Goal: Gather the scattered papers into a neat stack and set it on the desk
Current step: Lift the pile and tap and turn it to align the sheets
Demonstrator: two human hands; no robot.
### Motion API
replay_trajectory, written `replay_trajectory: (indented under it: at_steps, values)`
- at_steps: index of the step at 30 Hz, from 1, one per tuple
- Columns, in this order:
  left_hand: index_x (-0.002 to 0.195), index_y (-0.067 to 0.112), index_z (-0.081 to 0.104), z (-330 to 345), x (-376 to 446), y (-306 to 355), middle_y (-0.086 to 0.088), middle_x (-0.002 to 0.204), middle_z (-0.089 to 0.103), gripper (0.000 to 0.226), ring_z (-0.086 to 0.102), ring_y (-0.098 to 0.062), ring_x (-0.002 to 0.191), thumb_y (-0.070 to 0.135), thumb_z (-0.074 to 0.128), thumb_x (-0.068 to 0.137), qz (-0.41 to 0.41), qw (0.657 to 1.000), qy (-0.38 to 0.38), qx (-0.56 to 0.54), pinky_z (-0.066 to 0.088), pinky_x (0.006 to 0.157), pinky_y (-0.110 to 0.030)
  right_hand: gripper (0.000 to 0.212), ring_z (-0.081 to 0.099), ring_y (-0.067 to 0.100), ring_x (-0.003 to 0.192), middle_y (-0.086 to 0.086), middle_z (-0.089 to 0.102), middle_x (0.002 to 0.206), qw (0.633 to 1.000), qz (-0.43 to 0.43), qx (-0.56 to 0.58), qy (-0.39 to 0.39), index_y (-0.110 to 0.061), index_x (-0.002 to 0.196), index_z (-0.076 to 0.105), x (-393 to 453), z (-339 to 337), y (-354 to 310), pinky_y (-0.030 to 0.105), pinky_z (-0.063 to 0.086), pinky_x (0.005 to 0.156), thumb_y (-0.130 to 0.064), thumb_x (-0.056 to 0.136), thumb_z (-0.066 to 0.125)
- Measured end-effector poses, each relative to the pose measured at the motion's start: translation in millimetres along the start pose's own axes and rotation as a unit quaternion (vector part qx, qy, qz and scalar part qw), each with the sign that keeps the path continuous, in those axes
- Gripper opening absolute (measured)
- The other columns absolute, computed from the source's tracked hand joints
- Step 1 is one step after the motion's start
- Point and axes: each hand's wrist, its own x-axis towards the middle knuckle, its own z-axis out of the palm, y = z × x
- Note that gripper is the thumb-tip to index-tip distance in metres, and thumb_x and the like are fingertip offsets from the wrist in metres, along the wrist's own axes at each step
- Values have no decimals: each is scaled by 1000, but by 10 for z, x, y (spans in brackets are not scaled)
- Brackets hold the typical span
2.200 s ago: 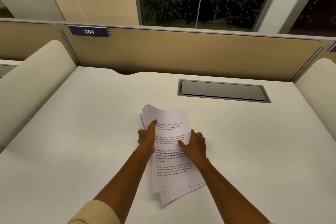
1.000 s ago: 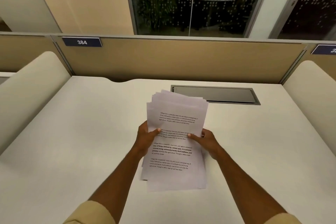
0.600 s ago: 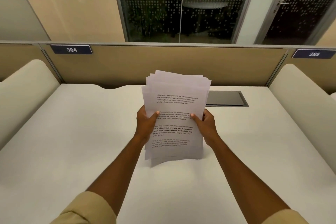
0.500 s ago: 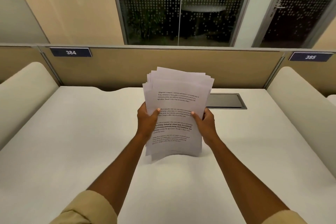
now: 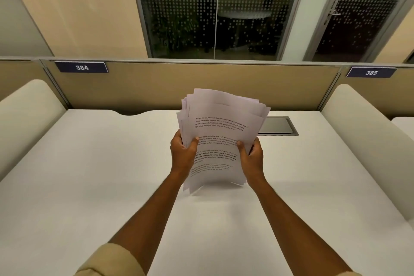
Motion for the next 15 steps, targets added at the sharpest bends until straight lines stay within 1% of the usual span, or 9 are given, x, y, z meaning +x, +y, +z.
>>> replay_trajectory:
  at_steps: [3, 5, 7, 11, 15]
  values:
    - [124, 17, 57, 0, -28, -17, -7, 111, 68, 38, 69, -27, 94, 25, 68, 89, -3, 1000, -2, -3, 63, 75, -38, 32, 64, 14, 97, -3, 62, 114, 1000, -5, -8, -3, -26, 123, 48, -24, -9, 15, 27, 59, 76, -31, 94, 60]
    - [124, 19, 57, -1, -50, -42, -6, 110, 68, 42, 70, -27, 93, 29, 71, 86, -7, 1000, -2, -3, 63, 72, -35, 34, 64, 17, 100, -1, 62, 115, 1000, -6, -12, -7, -24, 124, 47, -37, -21, 24, 27, 58, 76, -31, 93, 61]
    - [124, 21, 57, -3, -74, -56, -4, 108, 69, 48, 70, -26, 92, 36, 74, 81, -13, 1000, -4, -9, 63, 70, -35, 37, 63, 17, 101, 0, 61, 117, 1000, -5, -16, -10, -25, 125, 46, -54, -29, 35, 28, 58, 77, -33, 92, 62]
    - [118, 27, 61, 11, -88, -31, 2, 102, 72, 55, 72, -22, 88, 52, 75, 72, -21, 999, -1, -30, 63, 66, -34, 45, 65, 15, 99, -4, 62, 116, 1000, -19, -8, -17, -32, 120, 45, -97, -52, -9, 22, 58, 71, -49, 83, 64]
    - [110, 23, 66, 26, -58, 34, -2, 95, 74, 59, 73, -25, 85, 65, 69, 69, -35, 998, 15, -45, 63, 63, -35, 49, 66, 17, 100, -4, 63, 115, 999, -35, 23, -14, -31, 119, 47, -81, -69, -88, 25, 60, 72, -56, 80, 62]
